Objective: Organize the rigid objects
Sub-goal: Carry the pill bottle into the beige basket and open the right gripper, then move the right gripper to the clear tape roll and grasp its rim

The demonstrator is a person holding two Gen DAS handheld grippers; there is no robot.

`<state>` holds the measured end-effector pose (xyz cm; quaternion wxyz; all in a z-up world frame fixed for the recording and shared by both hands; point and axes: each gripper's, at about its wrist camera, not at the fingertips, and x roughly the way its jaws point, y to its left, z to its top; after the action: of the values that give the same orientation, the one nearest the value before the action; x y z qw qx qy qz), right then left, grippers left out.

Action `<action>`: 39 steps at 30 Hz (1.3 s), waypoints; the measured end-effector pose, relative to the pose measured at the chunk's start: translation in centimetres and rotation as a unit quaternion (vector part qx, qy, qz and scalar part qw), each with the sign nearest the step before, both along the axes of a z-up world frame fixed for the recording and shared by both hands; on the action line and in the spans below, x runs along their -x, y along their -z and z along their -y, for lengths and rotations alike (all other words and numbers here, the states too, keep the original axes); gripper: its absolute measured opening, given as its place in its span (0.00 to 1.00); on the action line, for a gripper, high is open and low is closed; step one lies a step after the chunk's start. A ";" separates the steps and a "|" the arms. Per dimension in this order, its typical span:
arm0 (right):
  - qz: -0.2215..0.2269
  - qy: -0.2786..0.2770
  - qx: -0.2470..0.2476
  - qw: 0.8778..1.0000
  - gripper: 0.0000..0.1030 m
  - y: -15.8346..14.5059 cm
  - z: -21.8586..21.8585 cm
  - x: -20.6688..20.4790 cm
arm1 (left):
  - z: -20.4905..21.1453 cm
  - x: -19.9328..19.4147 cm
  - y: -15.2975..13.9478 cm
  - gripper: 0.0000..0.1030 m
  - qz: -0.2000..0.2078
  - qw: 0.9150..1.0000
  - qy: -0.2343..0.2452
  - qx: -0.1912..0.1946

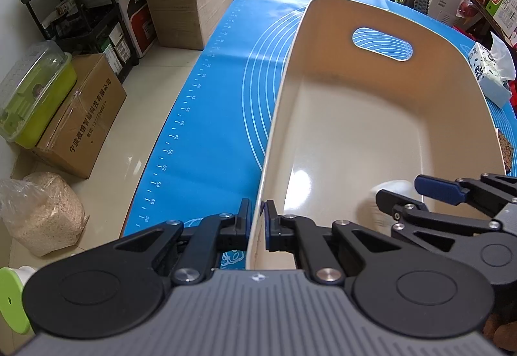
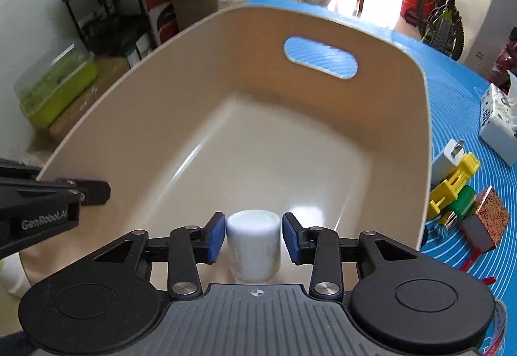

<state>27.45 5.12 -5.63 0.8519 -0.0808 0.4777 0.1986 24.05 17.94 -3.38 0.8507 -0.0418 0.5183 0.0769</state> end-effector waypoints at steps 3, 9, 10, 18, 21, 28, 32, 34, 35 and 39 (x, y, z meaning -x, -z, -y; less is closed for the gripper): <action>0.015 -0.003 -0.008 1.000 0.50 -0.8 0.5 0.4 | 0.0 0.0 0.0 0.09 0.000 1.000 0.000 0.000; 0.059 0.030 -0.053 0.996 0.69 -3.9 3.2 1.0 | 0.0 0.0 0.0 0.09 0.000 1.000 0.000 0.001; 0.070 0.039 -0.059 0.995 0.69 -4.6 3.9 1.2 | 0.1 0.0 0.1 0.09 0.000 1.000 -0.001 0.001; 0.117 0.115 -0.075 0.984 0.71 -6.9 10.8 2.1 | 0.1 0.1 0.1 0.09 0.000 1.000 -0.002 0.002; 0.120 0.140 -0.056 0.981 0.72 -6.2 14.0 2.5 | 0.1 0.1 0.1 0.09 0.001 1.000 -0.002 0.002; 0.089 0.222 -0.033 0.970 0.72 -2.2 21.9 3.3 | 0.1 0.1 0.2 0.09 0.001 1.000 -0.002 0.002; 0.064 0.251 -0.019 0.966 0.72 0.2 24.4 4.0 | 0.1 0.1 0.2 0.09 0.001 1.000 -0.002 0.003; 0.053 0.255 -0.016 0.965 0.71 1.2 24.9 3.9 | 0.0 0.1 0.1 0.09 0.001 1.000 -0.002 0.002; 0.047 0.255 -0.015 0.966 0.71 1.5 25.0 3.8 | 0.0 0.1 0.1 0.09 0.001 1.000 -0.002 0.002; 0.031 0.238 -0.006 0.971 0.70 3.1 24.4 4.0 | 0.0 0.1 0.1 0.09 0.000 1.000 -0.002 0.003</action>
<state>23.43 -19.29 -8.68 0.8896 0.0338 0.4555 -0.0099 23.95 17.91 -3.52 0.8506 -0.0453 0.5181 0.0776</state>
